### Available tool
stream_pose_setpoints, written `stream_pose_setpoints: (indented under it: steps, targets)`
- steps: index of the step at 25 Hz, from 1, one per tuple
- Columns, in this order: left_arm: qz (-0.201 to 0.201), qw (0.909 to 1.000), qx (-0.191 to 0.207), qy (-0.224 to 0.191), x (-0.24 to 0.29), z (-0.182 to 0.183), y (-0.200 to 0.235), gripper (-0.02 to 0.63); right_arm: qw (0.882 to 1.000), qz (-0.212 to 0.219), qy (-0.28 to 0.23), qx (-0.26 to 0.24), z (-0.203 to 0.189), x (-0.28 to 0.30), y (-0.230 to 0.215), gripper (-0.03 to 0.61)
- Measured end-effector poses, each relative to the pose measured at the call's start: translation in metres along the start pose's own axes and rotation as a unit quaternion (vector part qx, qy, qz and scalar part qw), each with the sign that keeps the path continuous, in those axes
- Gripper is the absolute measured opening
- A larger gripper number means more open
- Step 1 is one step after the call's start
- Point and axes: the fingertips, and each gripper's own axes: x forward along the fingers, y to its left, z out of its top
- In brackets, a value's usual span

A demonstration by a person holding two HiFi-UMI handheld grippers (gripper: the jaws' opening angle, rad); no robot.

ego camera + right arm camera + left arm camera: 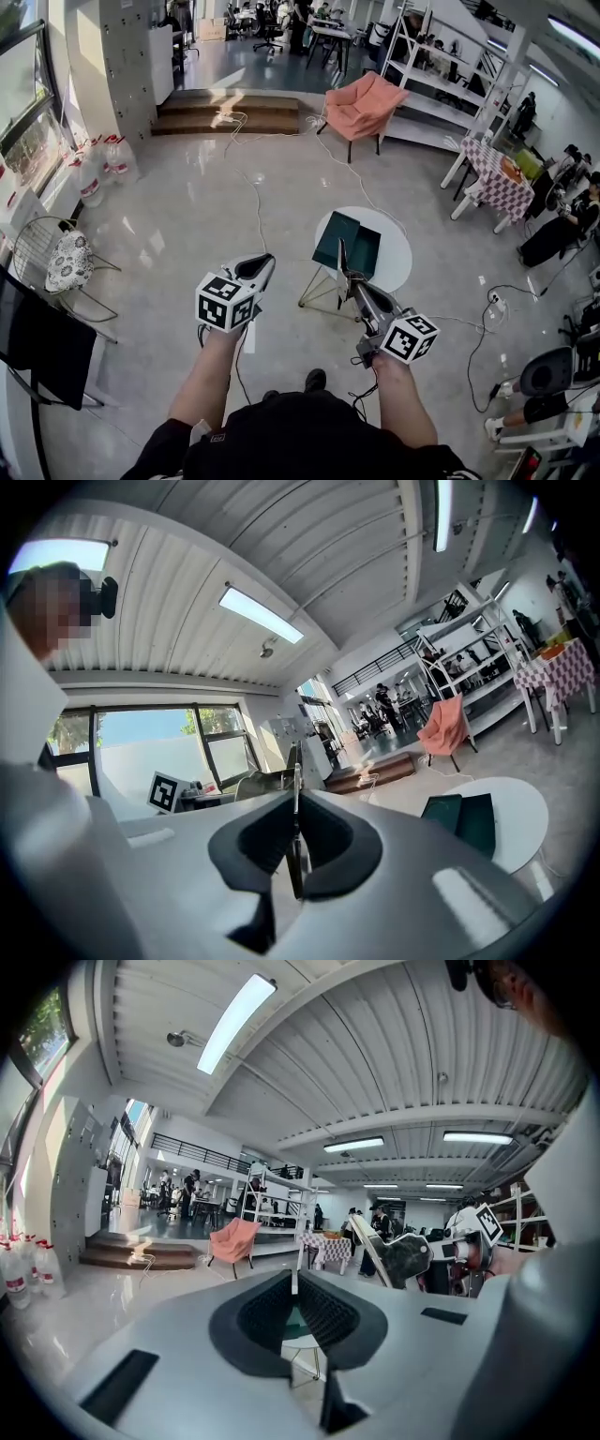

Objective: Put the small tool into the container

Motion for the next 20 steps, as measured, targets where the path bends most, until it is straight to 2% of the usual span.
stream_pose_setpoints:
  steps: [6, 12, 15, 20]
  targets:
    - [-0.004, 0.9999, -0.004, 0.016, 0.023, -0.009, 0.009, 0.025, 1.0, -0.004, -0.002, 0.023, -0.003, 0.014, -0.031, 0.014]
    - [0.021, 0.9996, -0.009, 0.017, 0.045, 0.0, 0.045, 0.025, 0.999, 0.007, 0.005, 0.041, -0.002, 0.052, -0.061, 0.014]
    - [0.019, 0.9994, -0.011, 0.028, 0.077, 0.0, 0.055, 0.025, 0.999, 0.012, 0.006, 0.044, 0.003, 0.069, -0.084, 0.014]
    - [-0.005, 0.9988, -0.006, 0.048, 0.148, 0.005, 0.047, 0.025, 0.999, 0.0, 0.015, 0.046, 0.017, 0.081, -0.141, 0.014]
